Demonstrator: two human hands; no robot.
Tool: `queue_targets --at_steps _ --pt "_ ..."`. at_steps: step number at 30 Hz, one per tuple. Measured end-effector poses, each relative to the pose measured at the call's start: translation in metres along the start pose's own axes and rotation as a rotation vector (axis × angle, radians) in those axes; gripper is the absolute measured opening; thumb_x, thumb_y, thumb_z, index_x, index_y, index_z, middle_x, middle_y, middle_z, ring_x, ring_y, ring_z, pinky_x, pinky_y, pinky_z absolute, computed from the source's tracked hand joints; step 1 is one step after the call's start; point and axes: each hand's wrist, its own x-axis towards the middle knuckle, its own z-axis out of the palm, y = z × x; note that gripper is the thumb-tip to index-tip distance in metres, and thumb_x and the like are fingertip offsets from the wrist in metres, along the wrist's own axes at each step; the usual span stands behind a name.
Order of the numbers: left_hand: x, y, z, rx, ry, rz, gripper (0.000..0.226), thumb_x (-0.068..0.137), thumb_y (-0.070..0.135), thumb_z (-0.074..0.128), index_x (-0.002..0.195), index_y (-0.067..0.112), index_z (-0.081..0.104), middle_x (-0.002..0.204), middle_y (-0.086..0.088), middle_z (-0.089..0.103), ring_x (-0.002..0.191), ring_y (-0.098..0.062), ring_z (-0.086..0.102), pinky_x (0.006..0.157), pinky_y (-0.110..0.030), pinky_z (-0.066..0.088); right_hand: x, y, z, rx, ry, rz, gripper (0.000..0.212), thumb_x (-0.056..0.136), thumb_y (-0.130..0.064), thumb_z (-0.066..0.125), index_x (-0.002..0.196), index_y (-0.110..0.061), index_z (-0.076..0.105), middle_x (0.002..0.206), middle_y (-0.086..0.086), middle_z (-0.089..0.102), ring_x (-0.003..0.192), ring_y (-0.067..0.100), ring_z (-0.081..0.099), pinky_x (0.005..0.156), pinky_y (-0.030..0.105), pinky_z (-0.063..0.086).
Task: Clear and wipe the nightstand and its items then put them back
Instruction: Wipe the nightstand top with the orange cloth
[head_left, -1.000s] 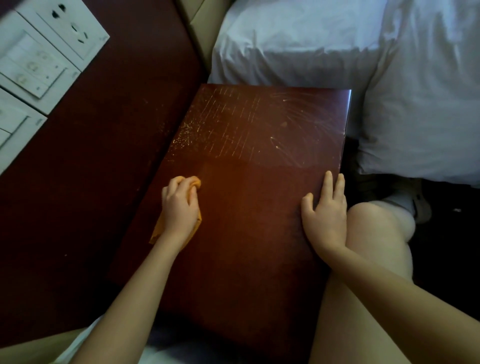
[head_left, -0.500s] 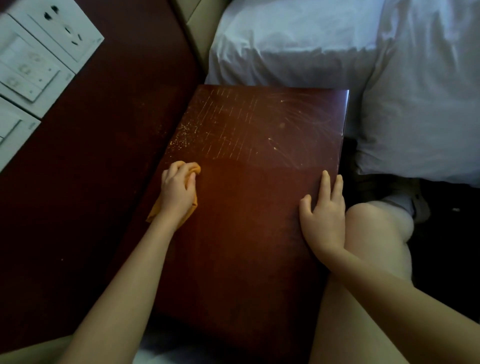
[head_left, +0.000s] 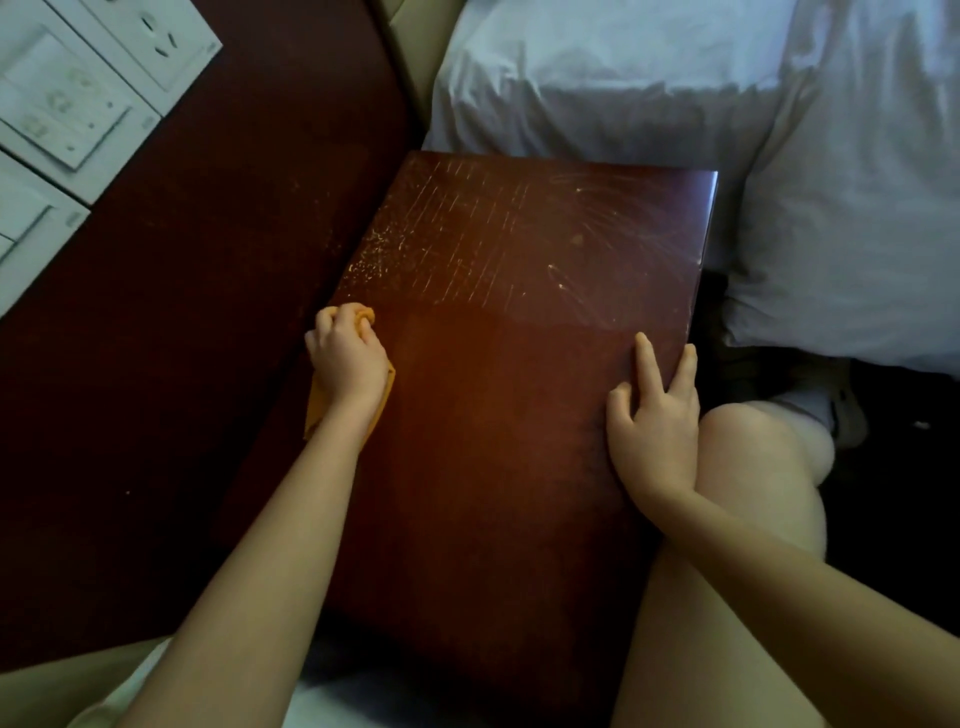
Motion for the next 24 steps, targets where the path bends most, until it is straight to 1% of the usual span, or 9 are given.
queue_targets --at_steps 6,8,11,14,16,18,19,21,24 --pt "-0.027 -0.015 -0.007 -0.036 -0.143 0.300 0.027 0.094 0.013 0.047 0.117 0.014 0.061 0.128 -0.008 0.050 0.116 -0.027 0.042 0.090 -0.026 0.030 0.000 -0.002 -0.001 -0.016 -0.004 0.000 0.053 0.095 -0.020 0.042 0.146 -0.024 0.028 0.155 0.017 0.004 0.140 0.032 0.014 0.111 0.038 0.015" --pt "-0.034 -0.025 -0.012 -0.021 -0.156 0.344 0.027 0.093 0.014 0.049 0.117 0.014 0.061 0.126 -0.008 0.050 0.114 -0.026 0.043 0.088 -0.025 0.031 0.000 -0.003 -0.001 -0.057 0.026 -0.037 0.052 0.095 -0.016 0.043 0.145 -0.017 0.030 0.155 0.018 0.008 0.140 0.033 0.016 0.112 0.041 0.013" --pt "-0.030 -0.038 -0.018 0.002 -0.111 0.264 0.027 0.094 0.014 0.048 0.118 0.013 0.061 0.127 -0.009 0.050 0.115 -0.027 0.042 0.089 -0.026 0.030 -0.001 -0.002 0.000 -0.134 0.061 -0.100 0.051 0.093 -0.012 0.045 0.143 -0.012 0.033 0.154 0.013 0.016 0.140 0.033 0.018 0.113 0.044 0.009" --pt "-0.015 -0.041 -0.020 0.017 -0.060 0.125 0.027 0.095 0.015 0.045 0.117 0.011 0.060 0.128 -0.011 0.048 0.117 -0.029 0.041 0.094 -0.033 0.035 -0.002 0.000 0.000 -0.184 0.043 -0.144 0.052 0.094 -0.015 0.044 0.144 -0.015 0.031 0.155 0.006 0.015 0.142 0.029 0.012 0.113 0.042 -0.001" --pt "-0.005 -0.036 -0.018 0.018 -0.031 0.072 0.027 0.095 0.014 0.043 0.117 0.011 0.060 0.127 -0.011 0.049 0.116 -0.029 0.042 0.095 -0.034 0.036 -0.002 0.000 0.000 -0.199 0.035 -0.189 0.051 0.094 -0.017 0.042 0.144 -0.015 0.031 0.155 0.004 0.015 0.143 0.025 0.010 0.113 0.039 -0.005" --pt "0.004 -0.026 -0.014 0.020 -0.010 0.033 0.028 0.096 0.014 0.042 0.117 0.011 0.060 0.127 -0.010 0.049 0.116 -0.028 0.042 0.095 -0.033 0.034 -0.004 -0.001 -0.001 -0.203 0.016 -0.239 0.052 0.093 -0.023 0.034 0.145 -0.015 0.030 0.155 0.003 0.016 0.143 0.017 0.008 0.112 0.031 -0.009" --pt "0.006 -0.020 -0.012 0.021 -0.008 0.019 0.028 0.096 0.014 0.041 0.117 0.011 0.060 0.128 -0.009 0.048 0.116 -0.028 0.042 0.096 -0.033 0.034 -0.004 -0.001 -0.001 -0.195 0.006 -0.264 0.054 0.092 -0.024 0.032 0.145 -0.015 0.030 0.155 0.003 0.017 0.141 0.012 0.007 0.111 0.026 -0.011" --pt "0.008 -0.013 -0.008 0.016 -0.023 0.021 0.028 0.096 0.014 0.041 0.117 0.011 0.060 0.128 -0.009 0.048 0.115 -0.027 0.042 0.095 -0.033 0.035 -0.005 -0.001 -0.002 -0.156 -0.004 -0.298 0.051 0.094 -0.017 0.038 0.144 -0.012 0.031 0.154 0.005 0.019 0.138 0.007 0.005 0.110 0.019 -0.013" --pt "0.003 -0.012 -0.008 -0.011 -0.080 0.115 0.027 0.095 0.014 0.043 0.116 0.012 0.060 0.127 -0.008 0.049 0.115 -0.027 0.042 0.094 -0.032 0.035 -0.006 -0.001 -0.003 -0.120 -0.009 -0.322 0.051 0.093 -0.008 0.045 0.142 -0.009 0.034 0.152 0.007 0.023 0.141 0.014 0.012 0.111 0.018 -0.009"
